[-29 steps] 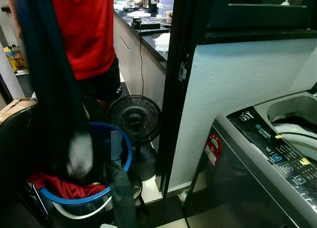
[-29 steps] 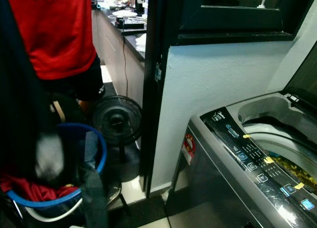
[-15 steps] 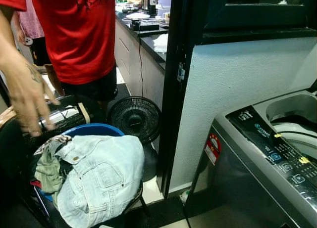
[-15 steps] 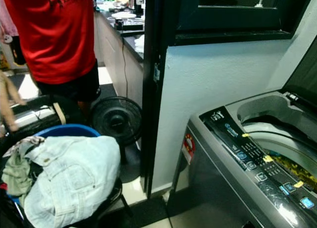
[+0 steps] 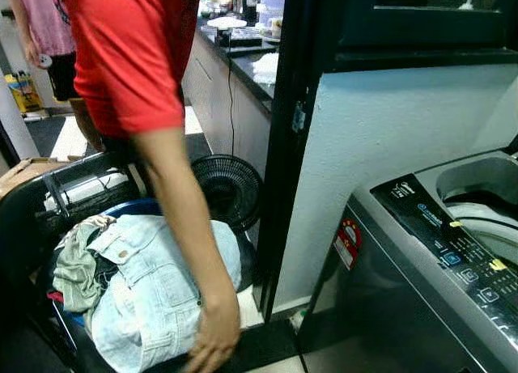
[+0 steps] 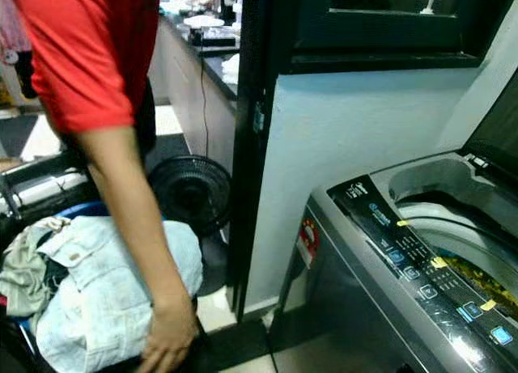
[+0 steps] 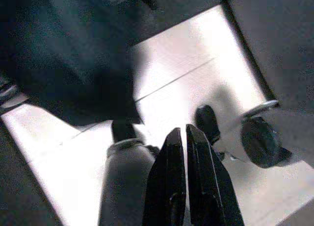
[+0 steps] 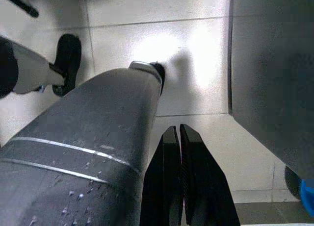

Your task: Clothes washing

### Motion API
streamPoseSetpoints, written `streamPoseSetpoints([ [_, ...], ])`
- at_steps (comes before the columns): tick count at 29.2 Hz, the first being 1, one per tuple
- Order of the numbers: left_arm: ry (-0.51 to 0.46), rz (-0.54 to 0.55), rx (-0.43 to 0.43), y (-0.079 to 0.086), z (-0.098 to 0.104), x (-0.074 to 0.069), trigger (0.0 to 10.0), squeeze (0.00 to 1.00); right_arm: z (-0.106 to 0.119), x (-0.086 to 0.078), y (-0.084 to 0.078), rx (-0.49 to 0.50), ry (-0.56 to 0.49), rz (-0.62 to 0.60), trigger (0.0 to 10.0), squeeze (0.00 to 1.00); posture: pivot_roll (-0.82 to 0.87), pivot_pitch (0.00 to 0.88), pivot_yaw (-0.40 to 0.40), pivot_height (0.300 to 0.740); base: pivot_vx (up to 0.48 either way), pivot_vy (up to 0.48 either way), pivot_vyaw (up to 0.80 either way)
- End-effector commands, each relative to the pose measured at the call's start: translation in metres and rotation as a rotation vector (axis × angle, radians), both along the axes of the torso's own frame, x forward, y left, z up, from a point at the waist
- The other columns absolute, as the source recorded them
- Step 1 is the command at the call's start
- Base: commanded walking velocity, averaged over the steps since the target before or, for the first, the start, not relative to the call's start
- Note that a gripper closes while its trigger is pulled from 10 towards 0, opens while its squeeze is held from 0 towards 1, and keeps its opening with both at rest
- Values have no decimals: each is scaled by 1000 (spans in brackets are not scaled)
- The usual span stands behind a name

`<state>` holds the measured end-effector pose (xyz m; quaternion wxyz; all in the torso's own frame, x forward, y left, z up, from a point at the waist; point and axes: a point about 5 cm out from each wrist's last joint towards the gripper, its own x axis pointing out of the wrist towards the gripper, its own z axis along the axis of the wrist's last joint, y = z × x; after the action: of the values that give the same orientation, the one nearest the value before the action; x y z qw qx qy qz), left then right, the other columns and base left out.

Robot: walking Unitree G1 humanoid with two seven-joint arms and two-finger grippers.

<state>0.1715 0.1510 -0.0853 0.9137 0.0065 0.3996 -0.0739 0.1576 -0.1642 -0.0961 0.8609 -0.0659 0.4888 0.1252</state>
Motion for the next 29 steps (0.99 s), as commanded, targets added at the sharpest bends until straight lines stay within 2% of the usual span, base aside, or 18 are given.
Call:
streamPoseSetpoints([
  [1,16,4,8,3,-3,-6,10000,0,-3,-8,-2,-10,30,20,10000,0,-22,20,18,740,0,0,0],
  [2,32,-37,10,0,-4,-9,10000,0,-2,-5,-3,0,15,-24,10000,0,-26,32,21,740,0,0,0],
  [6,41,-43,-1,-3,-6,-12,10000,0,1,3,0,32,-13,-53,10000,0,-19,9,-2,740,0,0,0],
  [7,36,-32,5,-1,-5,-10,10000,0,2,4,2,33,-14,-51,10000,0,-21,39,-8,740,0,0,0],
  [9,44,9,-2,2,-5,-9,10000,0,0,2,9,30,2,25,10000,0,-29,17,17,740,0,0,0],
  [10,44,9,-2,2,-5,-9,10000,0,0,2,9,30,2,25,10000,0,-29,17,17,740,0,0,0],
  [12,50,-52,12,0,-5,-8,10000,0,5,14,5,33,-49,-78,10000,0,-19,38,12,740,0,0,0],
  [14,55,-21,20,2,-5,-8,10000,0,7,17,2,42,-40,-94,10000,0,-28,22,17,740,0,0,0],
  [17,59,-18,22,1,-6,-8,10000,0,6,16,0,9,-27,-13,10000,0,-25,22,18,740,0,0,0],
  [20,61,-47,17,-1,-6,-8,10000,0,6,14,-4,8,-20,-42,10000,0,-20,9,7,740,0,0,0],
  [21,68,-34,39,2,-6,-9,10000,0,5,13,-5,1,-18,-62,10000,0,-36,48,20,740,0,0,0],
  [23,84,-14,44,4,-7,-11,10000,0,4,9,-4,0,-14,-55,10000,0,-36,21,21,740,0,0,0],
  [25,85,-32,49,4,-7,-10,10000,0,3,7,-4,11,-13,-77,10000,0,-25,38,6,740,0,0,0],
  [29,92,-22,37,2,-8,-11,10000,0,2,5,-5,11,1,-67,10000,0,-37,14,5,740,0,0,0],
])
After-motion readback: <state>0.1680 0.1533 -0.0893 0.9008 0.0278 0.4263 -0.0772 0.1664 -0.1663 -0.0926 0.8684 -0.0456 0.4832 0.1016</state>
